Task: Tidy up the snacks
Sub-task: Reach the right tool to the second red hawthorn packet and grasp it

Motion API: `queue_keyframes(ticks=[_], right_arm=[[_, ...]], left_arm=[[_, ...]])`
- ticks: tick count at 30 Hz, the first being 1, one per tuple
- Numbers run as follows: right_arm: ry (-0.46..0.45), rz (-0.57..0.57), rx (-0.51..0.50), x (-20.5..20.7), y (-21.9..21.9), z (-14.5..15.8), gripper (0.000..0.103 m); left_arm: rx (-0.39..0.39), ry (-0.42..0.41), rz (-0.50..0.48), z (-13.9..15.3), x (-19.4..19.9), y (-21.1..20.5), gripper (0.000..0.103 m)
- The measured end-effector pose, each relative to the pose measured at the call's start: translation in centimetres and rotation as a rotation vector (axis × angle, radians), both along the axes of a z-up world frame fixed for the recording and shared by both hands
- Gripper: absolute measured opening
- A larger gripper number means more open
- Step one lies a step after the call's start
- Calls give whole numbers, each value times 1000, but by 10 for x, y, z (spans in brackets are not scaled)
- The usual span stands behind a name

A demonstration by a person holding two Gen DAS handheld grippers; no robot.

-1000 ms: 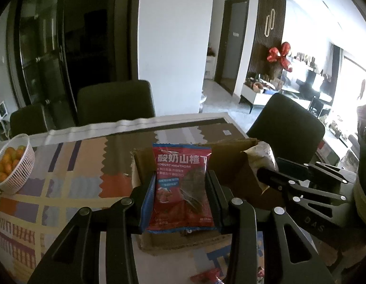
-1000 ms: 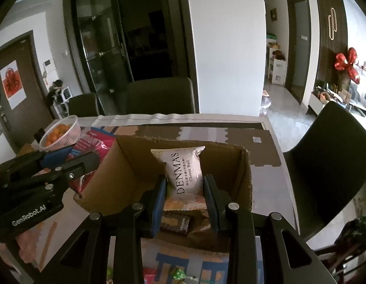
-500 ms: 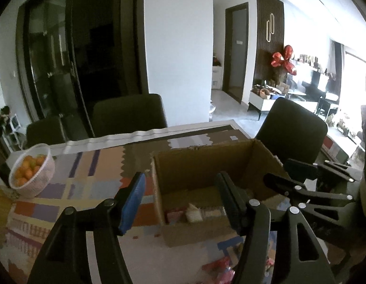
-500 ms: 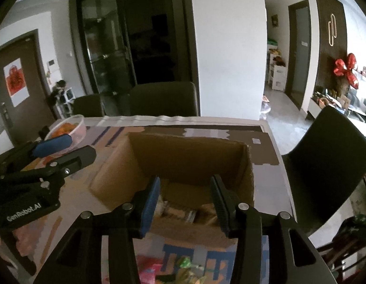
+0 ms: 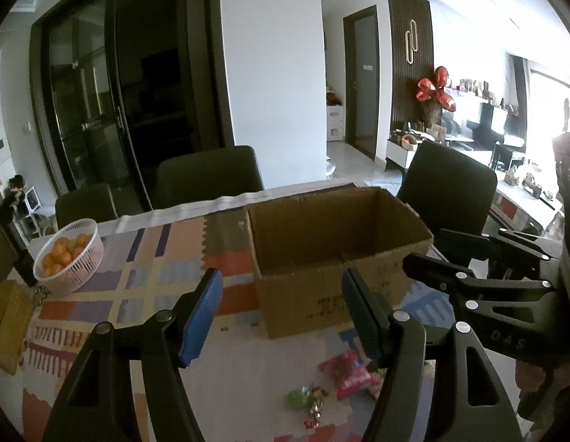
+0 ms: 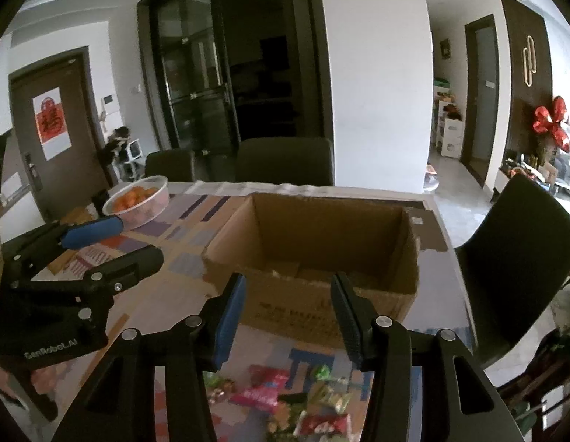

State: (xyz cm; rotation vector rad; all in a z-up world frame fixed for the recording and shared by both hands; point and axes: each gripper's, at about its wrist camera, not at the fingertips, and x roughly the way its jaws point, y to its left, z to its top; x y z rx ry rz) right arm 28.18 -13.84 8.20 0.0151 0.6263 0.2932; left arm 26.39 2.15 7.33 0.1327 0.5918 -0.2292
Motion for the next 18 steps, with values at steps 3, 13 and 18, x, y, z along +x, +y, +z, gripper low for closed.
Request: queue_keyframes(ticks=[3,13,18], right_arm=[[14,19,7,-9,4,-7,49],[113,41,11,-19,13,-46,49],[162,48,-2,-21,18,-65,49]], left_arm=[[10,9,4,-6,-12,2,67],[13,58,28,-43,-36,15,67],[4,109,28,-65,-39,20,67]])
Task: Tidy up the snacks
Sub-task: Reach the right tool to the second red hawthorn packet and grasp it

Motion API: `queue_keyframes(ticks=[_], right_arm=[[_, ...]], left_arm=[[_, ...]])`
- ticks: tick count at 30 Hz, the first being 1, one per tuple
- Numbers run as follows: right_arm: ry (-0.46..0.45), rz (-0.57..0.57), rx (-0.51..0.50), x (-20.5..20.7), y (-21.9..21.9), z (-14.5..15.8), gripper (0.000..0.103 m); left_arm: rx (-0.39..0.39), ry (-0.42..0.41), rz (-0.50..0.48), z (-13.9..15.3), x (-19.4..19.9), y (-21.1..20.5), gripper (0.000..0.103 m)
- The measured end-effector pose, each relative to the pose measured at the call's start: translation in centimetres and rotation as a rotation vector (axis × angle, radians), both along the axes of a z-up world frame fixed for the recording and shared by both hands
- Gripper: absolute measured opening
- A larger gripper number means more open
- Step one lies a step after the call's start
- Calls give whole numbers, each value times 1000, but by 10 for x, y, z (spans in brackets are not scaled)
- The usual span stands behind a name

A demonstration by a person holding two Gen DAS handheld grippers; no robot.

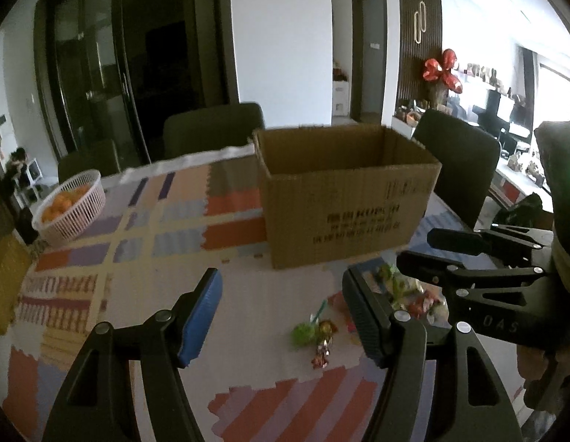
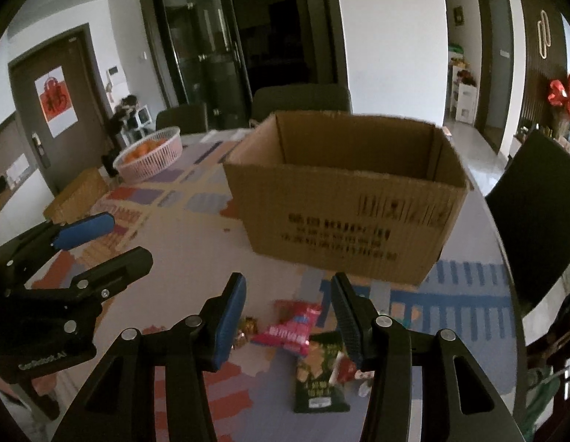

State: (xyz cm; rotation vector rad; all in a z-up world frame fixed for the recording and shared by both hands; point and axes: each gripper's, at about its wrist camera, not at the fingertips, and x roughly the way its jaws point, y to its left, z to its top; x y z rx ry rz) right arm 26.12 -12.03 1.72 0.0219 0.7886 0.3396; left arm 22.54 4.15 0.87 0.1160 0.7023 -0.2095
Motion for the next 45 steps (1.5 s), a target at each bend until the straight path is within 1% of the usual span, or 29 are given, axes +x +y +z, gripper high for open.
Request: queue_keyframes(ticks=[6,12,18,23,26,29,33,45], right_arm=[[54,13,-8,1,6,-19,49],[101,20,-18,9,13,-38,49],[143,13,-34,18,19,-55,49],[179,6,-36,25,22,-70,49],[203,4,-34,31,24,-79,49],[226,-5,-20,35,26,-86,49],[235,-13,-37,42,29,-93,49],[305,-39,-39,58,34,-115,48]], left_arm=[[-4,57,-7,-24,2,4,67],[-10,104,-37,-48,9,5,66],[-25,162,-57,-70,17,6,62],[-44,210,-63,-87,27,6,57],[-56,225,-69,-95,33,6,54],[-63,236,-80,-100,37,5,50],[-65,252,-88,-106,43,2,44],[-110,305,-86,-124,56,0,32]])
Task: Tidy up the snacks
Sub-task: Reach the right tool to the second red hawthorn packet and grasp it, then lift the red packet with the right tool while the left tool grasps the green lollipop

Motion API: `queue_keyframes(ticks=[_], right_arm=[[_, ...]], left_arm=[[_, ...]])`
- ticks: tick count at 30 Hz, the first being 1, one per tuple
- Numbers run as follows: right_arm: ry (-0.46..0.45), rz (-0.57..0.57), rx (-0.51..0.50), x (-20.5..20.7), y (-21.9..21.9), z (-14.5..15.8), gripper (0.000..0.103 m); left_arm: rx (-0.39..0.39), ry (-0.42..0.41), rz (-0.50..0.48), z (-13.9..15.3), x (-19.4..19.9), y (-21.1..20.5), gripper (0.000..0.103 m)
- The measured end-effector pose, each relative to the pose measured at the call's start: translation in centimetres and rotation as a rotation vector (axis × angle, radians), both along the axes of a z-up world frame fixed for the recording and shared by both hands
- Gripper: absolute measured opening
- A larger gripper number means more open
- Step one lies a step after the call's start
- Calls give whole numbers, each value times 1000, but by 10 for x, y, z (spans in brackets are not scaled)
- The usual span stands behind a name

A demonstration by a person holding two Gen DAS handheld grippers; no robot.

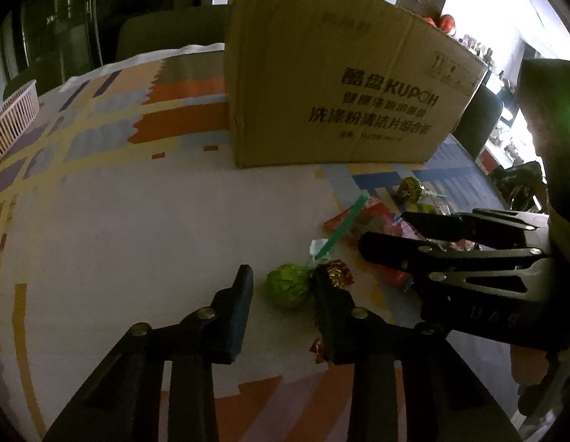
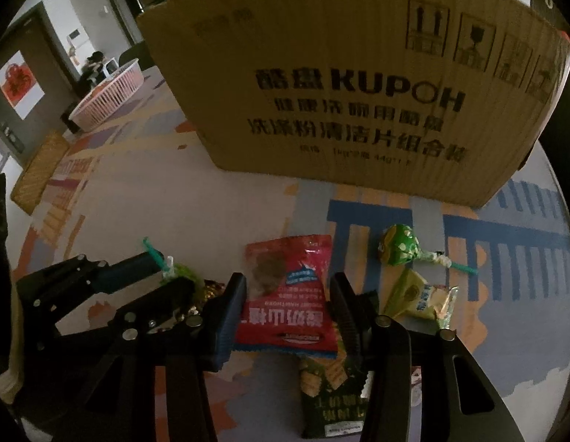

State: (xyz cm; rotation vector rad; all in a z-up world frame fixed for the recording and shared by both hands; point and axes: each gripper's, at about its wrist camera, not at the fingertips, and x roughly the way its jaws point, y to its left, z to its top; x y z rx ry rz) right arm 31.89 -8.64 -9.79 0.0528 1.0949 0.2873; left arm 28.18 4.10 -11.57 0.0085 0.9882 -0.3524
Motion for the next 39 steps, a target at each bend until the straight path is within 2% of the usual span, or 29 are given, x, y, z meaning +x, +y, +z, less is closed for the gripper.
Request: queue_keyframes(ticks=[3,10,19,39], right_arm=[[16,-3,-3,2,1,-5,46],[-1,6,-10,1,2,-7,38],[-35,4,3,-7,-4,3,37],[-233,-25,79,-38,-34,86,37]], left_arm=[[-10,12,-2,-2,2,-1,27],[-14,17,12,-2,3,-1,26],[-17,-28,40,17,-6,0,26],[-62,-188,52,91,-25,-9,26]])
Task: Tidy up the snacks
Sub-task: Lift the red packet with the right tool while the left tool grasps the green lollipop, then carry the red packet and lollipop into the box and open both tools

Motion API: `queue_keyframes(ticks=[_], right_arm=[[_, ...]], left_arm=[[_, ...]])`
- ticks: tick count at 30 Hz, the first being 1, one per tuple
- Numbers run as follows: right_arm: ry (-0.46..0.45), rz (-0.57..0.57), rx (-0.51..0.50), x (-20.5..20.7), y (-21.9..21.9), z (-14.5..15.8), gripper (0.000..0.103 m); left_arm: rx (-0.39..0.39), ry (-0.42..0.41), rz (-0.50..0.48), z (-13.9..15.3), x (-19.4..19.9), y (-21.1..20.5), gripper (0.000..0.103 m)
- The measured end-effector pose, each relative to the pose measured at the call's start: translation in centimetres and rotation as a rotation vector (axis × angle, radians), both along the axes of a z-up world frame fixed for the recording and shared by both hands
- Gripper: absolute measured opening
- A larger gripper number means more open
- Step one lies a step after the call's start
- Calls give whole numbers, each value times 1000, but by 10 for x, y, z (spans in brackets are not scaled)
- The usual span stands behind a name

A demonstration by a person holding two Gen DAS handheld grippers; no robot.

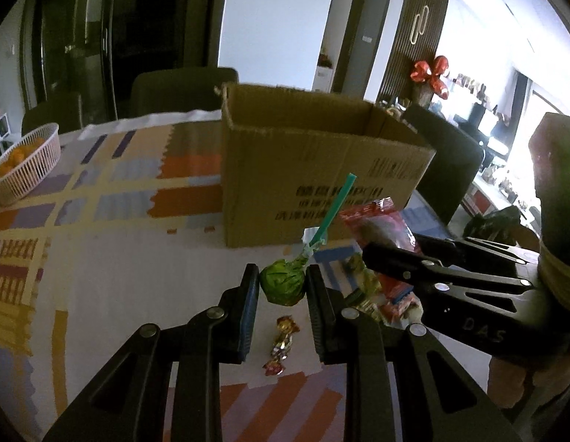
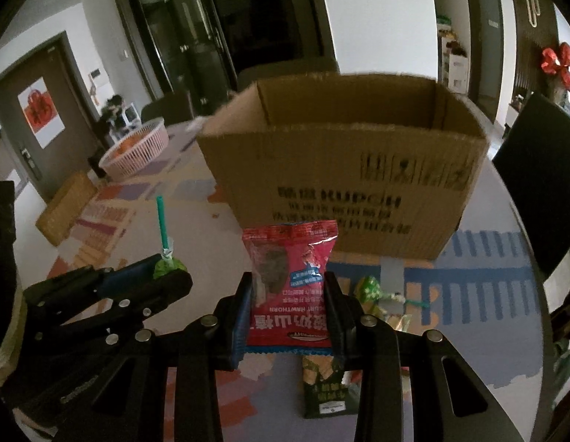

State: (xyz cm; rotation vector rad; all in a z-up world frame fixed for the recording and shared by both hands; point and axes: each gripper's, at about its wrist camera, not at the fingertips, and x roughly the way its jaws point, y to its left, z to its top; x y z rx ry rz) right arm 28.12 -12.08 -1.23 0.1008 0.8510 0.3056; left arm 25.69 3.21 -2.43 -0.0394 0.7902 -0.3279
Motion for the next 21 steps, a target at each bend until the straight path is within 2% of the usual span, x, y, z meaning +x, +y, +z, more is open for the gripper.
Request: queue_keyframes(ticks=[21], right_arm=[[-233,-78,25,7,-29,91,37]], left_arm=[[-14,-207,6,87,27,-19,26]])
